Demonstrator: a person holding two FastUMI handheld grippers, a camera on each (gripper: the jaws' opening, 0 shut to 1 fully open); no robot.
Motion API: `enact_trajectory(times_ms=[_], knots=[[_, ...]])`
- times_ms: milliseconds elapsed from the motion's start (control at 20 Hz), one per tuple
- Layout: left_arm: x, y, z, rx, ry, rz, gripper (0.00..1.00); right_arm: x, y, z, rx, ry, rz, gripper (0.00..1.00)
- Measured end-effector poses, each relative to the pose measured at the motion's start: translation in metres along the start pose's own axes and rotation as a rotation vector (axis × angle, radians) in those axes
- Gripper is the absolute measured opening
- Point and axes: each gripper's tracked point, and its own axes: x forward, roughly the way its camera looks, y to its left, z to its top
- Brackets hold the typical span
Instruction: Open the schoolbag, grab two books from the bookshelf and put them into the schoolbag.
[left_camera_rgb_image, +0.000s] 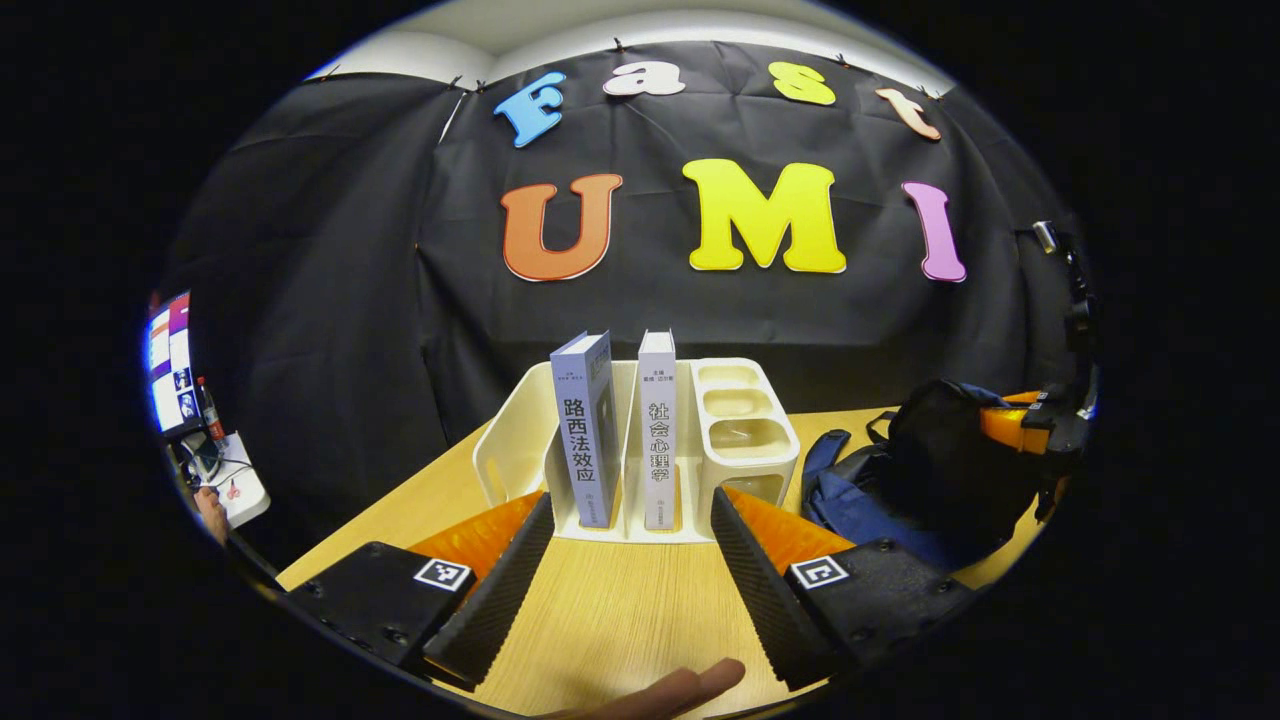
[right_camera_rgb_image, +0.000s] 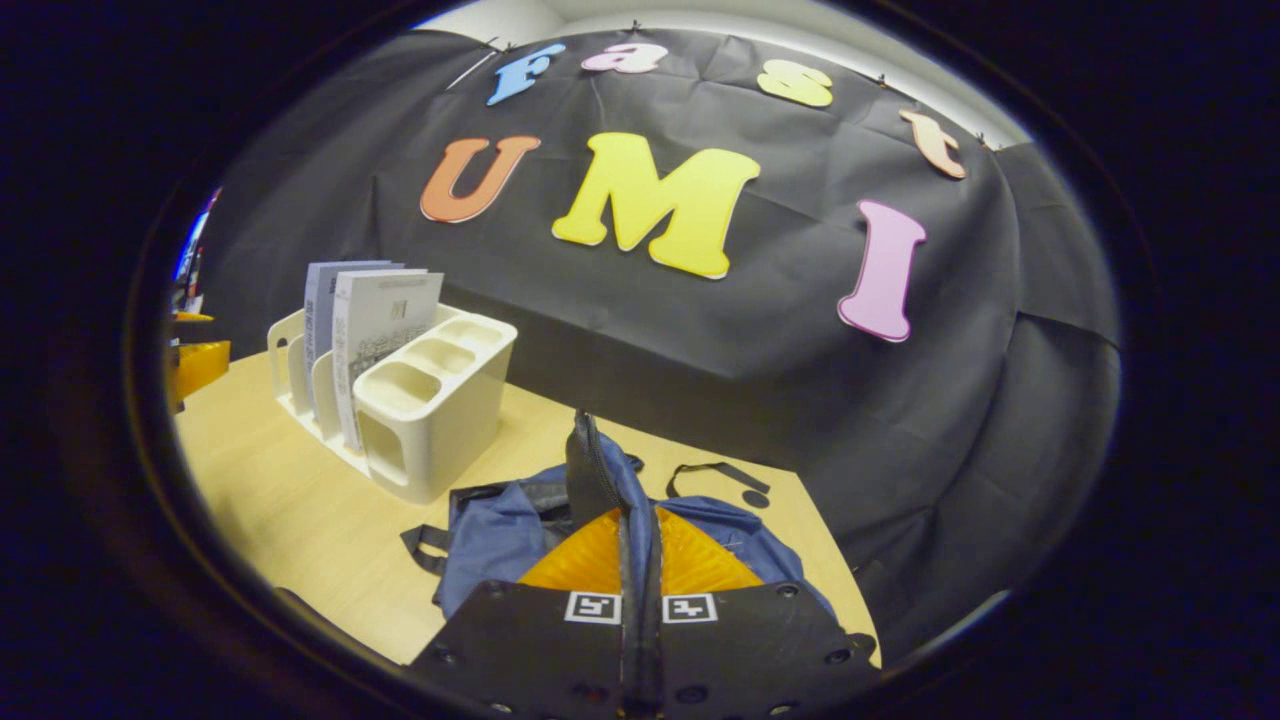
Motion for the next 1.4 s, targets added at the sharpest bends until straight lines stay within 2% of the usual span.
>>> enact_trajectory(times_ms=[500,750,900,1050,1250,1400], knots=[[0.064,-0.003,0.079,-0.005,0.02,-0.031,0.99,0.008,-0.071,0.051,0.033,-0.037,-0.029,0.0],[0.105,-0.008,0.116,0.069,0.004,-0.003,0.99,0.019,-0.088,0.061,0.031,-0.057,-0.017,0.0],[0.137,-0.011,0.136,0.041,-0.014,-0.006,0.98,0.028,-0.091,0.052,0.033,-0.038,-0.001,0.0],[0.172,-0.016,0.136,0.035,0.079,-0.03,0.98,0.027,-0.098,0.049,0.049,-0.044,0.011,0.0],[0.211,-0.029,0.121,0.105,0.226,-0.08,0.97,0.024,-0.112,0.04,0.094,-0.047,0.024,0.0],[0.223,-0.029,0.096,0.127,0.363,-0.076,0.91,0.023,-0.118,0.032,0.113,-0.038,0.034,0.0]])
